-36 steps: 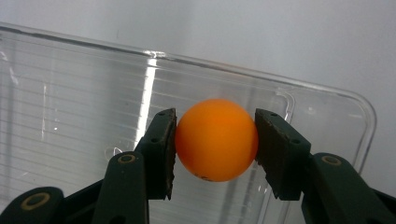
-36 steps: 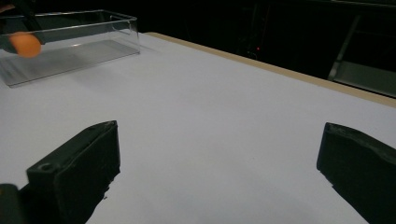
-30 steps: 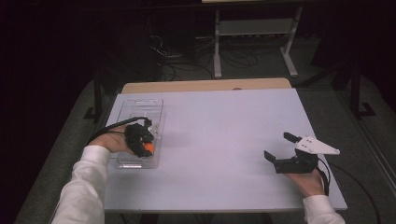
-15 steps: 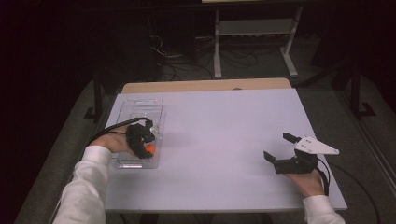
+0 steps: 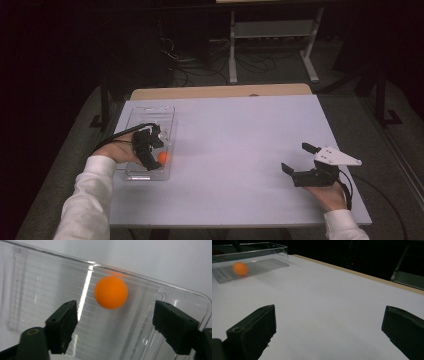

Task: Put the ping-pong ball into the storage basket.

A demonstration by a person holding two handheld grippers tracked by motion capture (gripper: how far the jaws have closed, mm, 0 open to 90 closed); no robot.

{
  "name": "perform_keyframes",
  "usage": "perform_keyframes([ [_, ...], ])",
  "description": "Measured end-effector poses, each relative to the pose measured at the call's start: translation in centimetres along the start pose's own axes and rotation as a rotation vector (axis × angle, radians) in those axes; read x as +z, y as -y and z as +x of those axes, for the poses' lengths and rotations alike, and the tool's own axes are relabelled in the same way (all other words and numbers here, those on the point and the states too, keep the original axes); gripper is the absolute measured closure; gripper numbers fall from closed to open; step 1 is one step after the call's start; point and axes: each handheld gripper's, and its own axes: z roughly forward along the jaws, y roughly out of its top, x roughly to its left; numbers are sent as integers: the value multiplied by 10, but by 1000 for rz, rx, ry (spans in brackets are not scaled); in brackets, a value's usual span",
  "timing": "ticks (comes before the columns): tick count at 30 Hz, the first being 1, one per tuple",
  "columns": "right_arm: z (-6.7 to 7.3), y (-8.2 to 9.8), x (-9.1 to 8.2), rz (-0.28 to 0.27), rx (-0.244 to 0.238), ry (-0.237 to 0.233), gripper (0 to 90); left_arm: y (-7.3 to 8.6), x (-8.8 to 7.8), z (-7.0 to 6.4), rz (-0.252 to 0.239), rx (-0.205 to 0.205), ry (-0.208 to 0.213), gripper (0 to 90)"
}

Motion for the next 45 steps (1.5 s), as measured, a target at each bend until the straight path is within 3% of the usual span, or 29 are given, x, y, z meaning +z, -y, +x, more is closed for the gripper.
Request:
perform_keyframes([
  [4, 0, 0, 0, -1, 1, -1, 0, 0, -9, 2, -10, -16, -17, 146],
  [14, -1, 0, 0, -2, 2, -7, 0, -12, -29, -1, 11, 2, -22, 37],
  [17, -1, 0, 0, -3, 3, -8, 0, -15, -35, -3, 0, -10, -15, 0],
  [27, -2, -1, 0, -11, 7, -7, 0, -11, -50, -9, -59, -9, -21, 0],
  [42, -2, -1, 0, -17, 7, -10, 0, -4, -47, -22, -163, -27, -28, 0],
  [45, -2, -1, 0, -15, 7, -11, 0, 1, -47, -24, -207, -34, -23, 0],
])
